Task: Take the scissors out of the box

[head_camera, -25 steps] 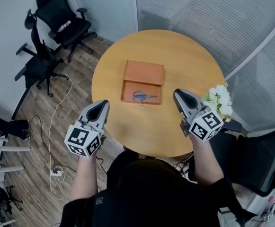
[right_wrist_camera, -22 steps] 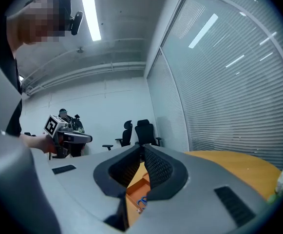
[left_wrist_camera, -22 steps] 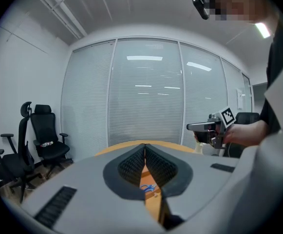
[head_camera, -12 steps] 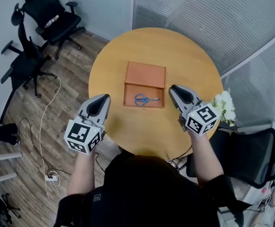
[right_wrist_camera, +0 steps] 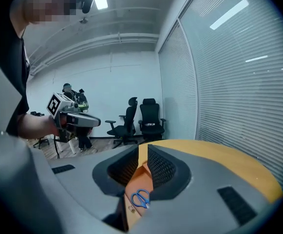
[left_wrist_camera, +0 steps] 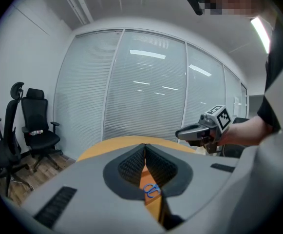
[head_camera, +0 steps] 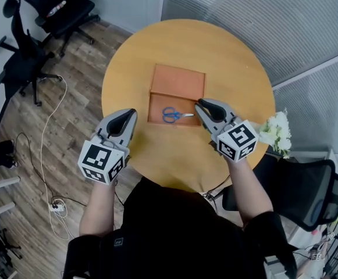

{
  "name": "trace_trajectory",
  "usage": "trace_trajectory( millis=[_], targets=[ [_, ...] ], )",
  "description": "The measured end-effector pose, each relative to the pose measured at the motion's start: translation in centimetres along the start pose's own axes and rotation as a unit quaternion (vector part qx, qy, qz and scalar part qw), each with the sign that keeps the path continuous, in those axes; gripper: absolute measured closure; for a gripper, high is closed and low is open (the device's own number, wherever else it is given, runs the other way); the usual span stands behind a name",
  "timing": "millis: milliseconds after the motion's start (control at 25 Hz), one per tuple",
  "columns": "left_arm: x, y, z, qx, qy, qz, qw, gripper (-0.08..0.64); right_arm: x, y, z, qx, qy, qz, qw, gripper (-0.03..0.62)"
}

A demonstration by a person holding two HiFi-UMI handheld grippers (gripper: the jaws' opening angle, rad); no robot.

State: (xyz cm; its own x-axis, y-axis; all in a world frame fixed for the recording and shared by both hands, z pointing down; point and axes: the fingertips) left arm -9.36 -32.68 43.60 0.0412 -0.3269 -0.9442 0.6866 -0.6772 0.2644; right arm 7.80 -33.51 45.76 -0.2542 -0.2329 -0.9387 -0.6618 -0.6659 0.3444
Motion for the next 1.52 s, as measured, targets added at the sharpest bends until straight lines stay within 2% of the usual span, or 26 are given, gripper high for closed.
trace_trajectory(
  millis=[240, 360, 520, 640, 800, 1000, 1160, 1360, 1520],
  targets=[
    [-1.5, 0.6, -0.2, 0.004, -0.015, 0.006, 0.9999, 0.546, -3.2, 3.7, 1.3, 0.052, -0.042, 0.066, 0.996, 0.538],
    [-2.2, 0.5, 0.2, 0.011, -0.023, 0.005, 0.9997, 0.546, -5.6, 5.8, 1.9, 0.081, -0.049, 0.105, 0.99, 0.478],
    [-3.8, 0.5, 0.9, 0.018, -0.039, 0.009, 0.999, 0.546, -9.0, 8.5, 2.6, 0.111, -0.075, 0.155, 0.979, 0.469],
    [-5.2, 0.3, 1.6, 0.023, -0.054, 0.014, 0.9982, 0.546, -11.4, 10.0, 3.3, 0.133, -0.114, 0.195, 0.965, 0.459],
    [-6.6, -0.1, 2.5, 0.034, -0.071, 0.018, 0.9968, 0.546, -15.0, 11.3, 3.7, 0.162, -0.153, 0.252, 0.942, 0.445],
    [-8.1, -1.0, 4.0, 0.047, -0.083, 0.025, 0.9951, 0.546, -18.7, 12.8, 3.5, 0.187, -0.167, 0.308, 0.918, 0.439],
    [-8.4, -2.1, 5.4, 0.063, -0.086, 0.024, 0.994, 0.546, -19.8, 13.7, 3.9, 0.197, -0.184, 0.337, 0.902, 0.439],
    [-8.8, -2.7, 5.8, 0.07, -0.091, 0.024, 0.9931, 0.546, -22.6, 14.1, 3.7, 0.208, -0.204, 0.382, 0.877, 0.439],
    [-8.9, -2.9, 5.9, 0.069, -0.091, 0.025, 0.9931, 0.546, -24.1, 14.4, 3.3, 0.206, -0.206, 0.41, 0.864, 0.439]
  ],
)
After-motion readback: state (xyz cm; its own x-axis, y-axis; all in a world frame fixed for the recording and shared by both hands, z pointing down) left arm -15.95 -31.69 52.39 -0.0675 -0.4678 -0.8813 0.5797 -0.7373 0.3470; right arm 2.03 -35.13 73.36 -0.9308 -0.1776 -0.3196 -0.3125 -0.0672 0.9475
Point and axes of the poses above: the fingertips, and each gripper's own axes: y forward along the fingers, z to its left, x out of its top, and after that the axes turned 4 degrees about -y, right-handed
